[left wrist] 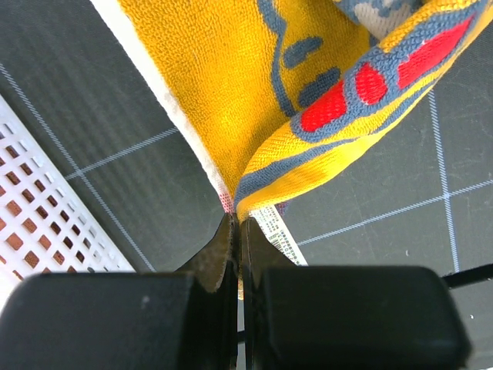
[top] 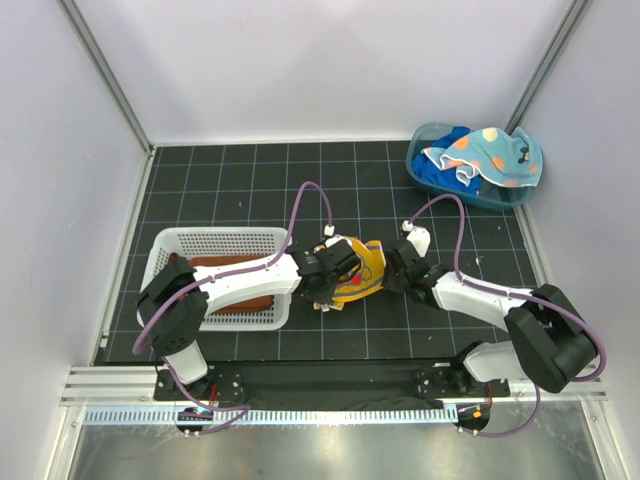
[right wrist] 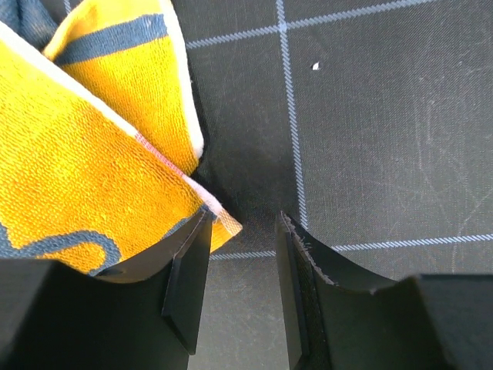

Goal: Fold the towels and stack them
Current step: Flatten out the crumpled towel

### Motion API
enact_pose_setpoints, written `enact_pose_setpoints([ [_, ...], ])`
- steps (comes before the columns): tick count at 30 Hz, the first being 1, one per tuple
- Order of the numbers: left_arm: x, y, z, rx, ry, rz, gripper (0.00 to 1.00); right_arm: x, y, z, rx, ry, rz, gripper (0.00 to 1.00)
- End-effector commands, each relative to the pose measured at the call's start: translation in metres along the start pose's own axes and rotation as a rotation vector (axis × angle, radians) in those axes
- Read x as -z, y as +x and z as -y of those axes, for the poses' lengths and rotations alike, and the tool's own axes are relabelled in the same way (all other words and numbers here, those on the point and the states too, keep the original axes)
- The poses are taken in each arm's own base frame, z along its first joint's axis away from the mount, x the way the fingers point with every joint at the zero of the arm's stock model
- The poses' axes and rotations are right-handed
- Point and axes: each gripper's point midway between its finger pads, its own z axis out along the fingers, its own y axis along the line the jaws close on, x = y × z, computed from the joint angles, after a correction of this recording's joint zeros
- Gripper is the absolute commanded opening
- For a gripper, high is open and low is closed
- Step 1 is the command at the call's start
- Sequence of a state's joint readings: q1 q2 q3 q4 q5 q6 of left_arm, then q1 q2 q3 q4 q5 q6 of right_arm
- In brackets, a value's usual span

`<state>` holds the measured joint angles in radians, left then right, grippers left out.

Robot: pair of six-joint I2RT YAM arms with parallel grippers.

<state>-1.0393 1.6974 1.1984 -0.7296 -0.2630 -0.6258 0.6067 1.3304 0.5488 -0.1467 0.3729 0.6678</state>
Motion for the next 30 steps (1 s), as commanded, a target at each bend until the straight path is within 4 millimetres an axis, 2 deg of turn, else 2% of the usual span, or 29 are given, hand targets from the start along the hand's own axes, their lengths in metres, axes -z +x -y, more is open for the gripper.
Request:
enact_pose_setpoints([
  [1, 0.003, -0.017, 0.006, 0.016, 0.001, 0.062, 0.0, 0.003, -0.009, -0.01, -0.004, -0.046, 0.031, 0.45],
  [12, -0.001, -0.021, 0.009, 0.014, -0.004, 0.061, 0.0, 0.002, 0.004, -0.016, 0.003, -0.067, 0.016, 0.45],
  [19, -0.001, -0.023, 0.011, 0.011, -0.001, 0.063, 0.0, -0.008, 0.017, -0.01, 0.013, -0.026, -0.024, 0.29],
  [20, 0.0, -0.025, 0.01, 0.013, -0.001, 0.067, 0.0, -0.008, 0.018, -0.01, 0.011, -0.026, -0.027, 0.2],
  [21, 0.001, -0.025, 0.009, 0.012, -0.002, 0.07, 0.0, -0.007, 0.019, -0.009, 0.01, -0.023, -0.03, 0.17],
  [22, 0.003, -0.026, 0.008, 0.01, -0.011, 0.074, 0.0, -0.006, 0.017, -0.009, 0.009, -0.025, -0.025, 0.1],
  [25, 0.008, -0.031, 0.007, 0.005, -0.014, 0.086, 0.0, 0.006, 0.003, -0.013, -0.002, -0.042, 0.003, 0.01],
  [27, 0.014, -0.038, 0.006, 0.0, -0.021, 0.102, 0.0, 0.016, -0.005, -0.014, -0.002, -0.049, 0.011, 0.01],
  [29, 0.02, -0.044, 0.004, -0.003, -0.031, 0.12, 0.0, 0.034, -0.029, -0.025, -0.025, -0.096, 0.068, 0.01],
  [30, 0.026, -0.049, 0.004, -0.006, -0.033, 0.128, 0.0, 0.042, -0.032, -0.022, -0.026, -0.093, 0.071, 0.01],
])
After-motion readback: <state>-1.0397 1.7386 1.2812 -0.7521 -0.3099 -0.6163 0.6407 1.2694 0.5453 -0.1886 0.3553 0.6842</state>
